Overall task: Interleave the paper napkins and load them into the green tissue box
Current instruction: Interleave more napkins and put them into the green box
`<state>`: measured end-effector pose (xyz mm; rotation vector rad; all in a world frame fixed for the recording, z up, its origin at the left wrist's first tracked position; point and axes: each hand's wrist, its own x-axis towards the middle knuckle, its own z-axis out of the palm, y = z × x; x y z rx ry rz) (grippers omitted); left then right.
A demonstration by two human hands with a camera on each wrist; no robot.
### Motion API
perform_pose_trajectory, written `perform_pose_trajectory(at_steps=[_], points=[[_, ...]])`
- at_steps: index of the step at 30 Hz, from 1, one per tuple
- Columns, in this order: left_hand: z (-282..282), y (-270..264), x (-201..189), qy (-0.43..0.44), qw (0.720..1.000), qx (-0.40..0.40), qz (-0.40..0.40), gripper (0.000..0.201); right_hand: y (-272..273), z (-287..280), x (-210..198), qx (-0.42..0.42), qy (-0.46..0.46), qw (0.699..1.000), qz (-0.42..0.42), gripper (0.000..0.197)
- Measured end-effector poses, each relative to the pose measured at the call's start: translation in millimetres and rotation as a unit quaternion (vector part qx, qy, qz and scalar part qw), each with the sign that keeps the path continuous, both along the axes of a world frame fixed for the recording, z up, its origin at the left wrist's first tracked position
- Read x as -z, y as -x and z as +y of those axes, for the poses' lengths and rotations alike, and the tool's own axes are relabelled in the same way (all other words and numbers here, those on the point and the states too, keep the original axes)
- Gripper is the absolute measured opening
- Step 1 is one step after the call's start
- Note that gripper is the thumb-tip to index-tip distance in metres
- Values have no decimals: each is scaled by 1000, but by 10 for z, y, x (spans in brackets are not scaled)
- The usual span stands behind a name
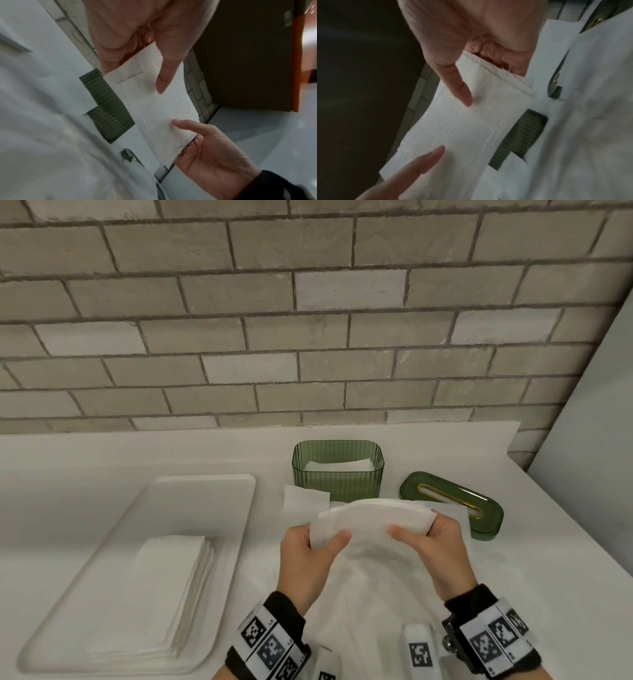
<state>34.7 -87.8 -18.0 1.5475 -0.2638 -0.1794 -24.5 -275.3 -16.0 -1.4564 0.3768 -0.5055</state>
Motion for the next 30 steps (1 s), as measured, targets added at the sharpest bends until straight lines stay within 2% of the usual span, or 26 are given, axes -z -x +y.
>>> perform_pose_trajectory(at_steps=[3, 6, 8, 13, 16, 18, 20, 23, 25, 27, 30], points=[[-12, -4, 13, 30, 999, 15, 24, 19, -42, 10, -58, -30, 4, 999, -14, 33], [-32, -46, 171, 4, 996, 5, 93, 26, -137, 17, 144, -44, 5, 997, 57, 41], [-54, -56, 227, -7, 993, 4, 118, 26, -158, 62, 243, -33, 5, 995, 99, 37], [-109, -98, 148, 5, 993, 13, 114, 25, -249, 85, 255, -28, 12, 995, 96, 41], [-103, -137, 189, -7, 991, 11, 132, 28, -306, 82, 303, -60, 8, 989, 135, 39], [-68, -178, 170, 5, 991, -7, 135, 29, -348, 77, 191, -107, 43, 981, 155, 34], [-19, -244, 64, 33, 992, -25, 121, 27, -469, -1, -34, -125, 65, 980, 138, 30], [110, -313, -116, 61, 991, -45, 107, 29, -754, -167, -446, -96, 26, 993, 58, 29], [205, -281, -186, 41, 995, -49, 79, 33, -1050, -299, -651, -50, 19, 998, 32, 31], [283, -195, -188, 16, 998, -40, 55, 37, -1430, -443, -709, -20, 47, 997, 49, 35], [368, -83, -109, 1, 998, -38, 44, 39, -1921, -525, -642, -14, 139, 982, 125, 45]])
